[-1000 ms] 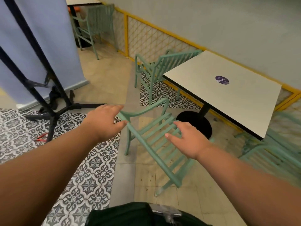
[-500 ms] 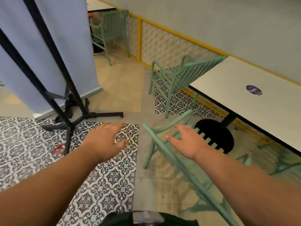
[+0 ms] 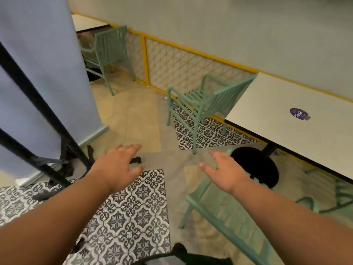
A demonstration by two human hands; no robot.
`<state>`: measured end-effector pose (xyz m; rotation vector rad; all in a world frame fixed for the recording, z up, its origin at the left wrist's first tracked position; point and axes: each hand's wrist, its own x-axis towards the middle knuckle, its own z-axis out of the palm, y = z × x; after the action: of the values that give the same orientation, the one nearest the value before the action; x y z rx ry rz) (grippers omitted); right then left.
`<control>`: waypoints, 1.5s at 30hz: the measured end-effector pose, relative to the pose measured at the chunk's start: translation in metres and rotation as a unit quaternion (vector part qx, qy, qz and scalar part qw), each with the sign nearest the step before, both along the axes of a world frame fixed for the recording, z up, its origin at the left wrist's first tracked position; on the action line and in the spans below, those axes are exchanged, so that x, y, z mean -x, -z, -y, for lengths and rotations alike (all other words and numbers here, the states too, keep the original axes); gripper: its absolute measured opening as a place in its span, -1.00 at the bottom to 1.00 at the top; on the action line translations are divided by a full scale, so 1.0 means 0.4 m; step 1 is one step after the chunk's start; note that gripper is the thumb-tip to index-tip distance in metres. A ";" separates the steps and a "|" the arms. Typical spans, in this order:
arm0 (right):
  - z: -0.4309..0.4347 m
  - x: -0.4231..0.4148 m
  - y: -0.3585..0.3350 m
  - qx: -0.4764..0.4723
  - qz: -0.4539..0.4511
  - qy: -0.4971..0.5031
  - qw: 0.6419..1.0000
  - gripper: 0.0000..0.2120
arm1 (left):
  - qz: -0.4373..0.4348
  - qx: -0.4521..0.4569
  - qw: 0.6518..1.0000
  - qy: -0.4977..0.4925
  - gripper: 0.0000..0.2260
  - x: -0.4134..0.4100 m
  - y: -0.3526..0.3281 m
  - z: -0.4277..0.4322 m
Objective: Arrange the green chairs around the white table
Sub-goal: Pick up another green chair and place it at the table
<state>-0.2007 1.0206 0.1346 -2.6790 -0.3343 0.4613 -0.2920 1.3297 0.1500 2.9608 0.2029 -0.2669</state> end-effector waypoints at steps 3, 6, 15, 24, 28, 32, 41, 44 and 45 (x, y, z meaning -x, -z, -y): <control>-0.028 -0.114 -0.023 -0.009 0.010 0.006 1.000 -0.34 | 0.005 0.001 1.000 0.006 -0.34 -0.095 -0.006 -0.036; -0.064 -0.219 -0.046 -0.004 0.017 0.008 1.000 -0.33 | 0.014 0.006 1.000 0.006 -0.34 -0.196 -0.021 -0.083; -0.198 -0.465 -0.050 -0.007 0.026 0.043 0.999 -0.35 | 0.006 0.013 0.999 0.047 -0.25 -0.515 0.001 -0.232; -0.387 -0.636 0.029 -0.020 0.001 0.160 0.987 -0.30 | -0.025 -0.032 0.986 0.159 -0.33 -0.903 0.031 -0.426; -0.397 -0.706 0.024 -0.032 0.011 0.199 0.979 -0.26 | -0.033 -0.029 0.980 0.195 -0.35 -1.057 0.042 -0.419; -0.331 -0.789 0.026 -0.031 0.005 0.243 0.970 -0.28 | -0.042 -0.010 0.972 0.229 -0.29 -1.191 0.061 -0.329; -0.150 -1.139 0.138 -0.032 -0.027 0.260 0.965 -0.30 | -0.052 0.010 0.969 0.240 -0.29 -1.543 0.163 -0.100; -0.114 -1.265 0.181 -0.037 -0.043 0.250 0.967 -0.30 | -0.052 0.033 0.969 0.241 -0.35 -1.643 0.227 -0.027; -0.104 -1.305 0.195 -0.032 -0.044 0.247 0.967 -0.31 | -0.056 0.040 0.967 0.244 -0.35 -1.675 0.251 -0.007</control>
<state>0.3214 1.0621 0.0567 -2.5407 0.3360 0.3997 0.3779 1.3324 0.0495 2.8707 -0.5197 -0.4871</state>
